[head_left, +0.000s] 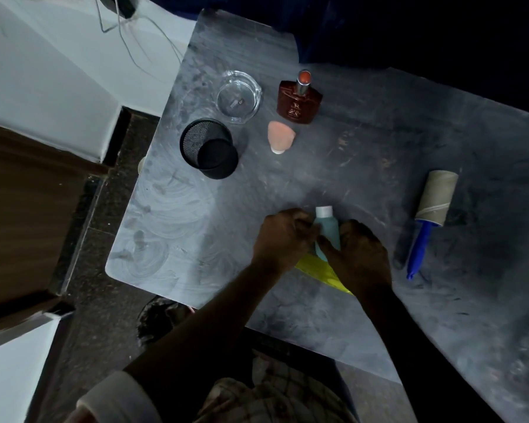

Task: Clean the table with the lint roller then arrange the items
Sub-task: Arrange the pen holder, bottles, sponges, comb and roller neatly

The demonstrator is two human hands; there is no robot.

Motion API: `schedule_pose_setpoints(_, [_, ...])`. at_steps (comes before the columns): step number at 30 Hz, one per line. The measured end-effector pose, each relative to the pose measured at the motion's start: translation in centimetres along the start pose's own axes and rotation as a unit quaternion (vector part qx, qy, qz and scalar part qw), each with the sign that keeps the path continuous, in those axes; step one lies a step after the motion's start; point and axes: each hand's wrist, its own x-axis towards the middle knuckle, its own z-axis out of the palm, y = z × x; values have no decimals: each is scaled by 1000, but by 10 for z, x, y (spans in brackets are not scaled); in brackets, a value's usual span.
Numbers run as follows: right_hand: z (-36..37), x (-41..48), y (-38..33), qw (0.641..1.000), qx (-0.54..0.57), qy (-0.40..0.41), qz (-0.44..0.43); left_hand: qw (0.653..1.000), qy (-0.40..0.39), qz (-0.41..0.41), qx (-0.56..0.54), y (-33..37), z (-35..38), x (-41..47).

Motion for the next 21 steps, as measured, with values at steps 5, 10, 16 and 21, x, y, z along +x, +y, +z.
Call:
schedule_pose_setpoints(5, [-3, 4, -6, 991, 120, 47, -27, 973, -18, -100, -206, 9, -10, -1])
schedule_pose_setpoints(10, [-18, 22, -40, 959, 226, 109, -130, 896, -21, -176, -407, 12, -33, 0])
schedule_pose_setpoints(16, [-11, 47, -95, 951, 216, 131, -181, 862, 10, -181, -474, 5, -49, 9])
schedule_pose_setpoints(21, [-2, 63, -117, 959, 134, 127, -215, 840, 10, -201, -504, 5, -60, 16])
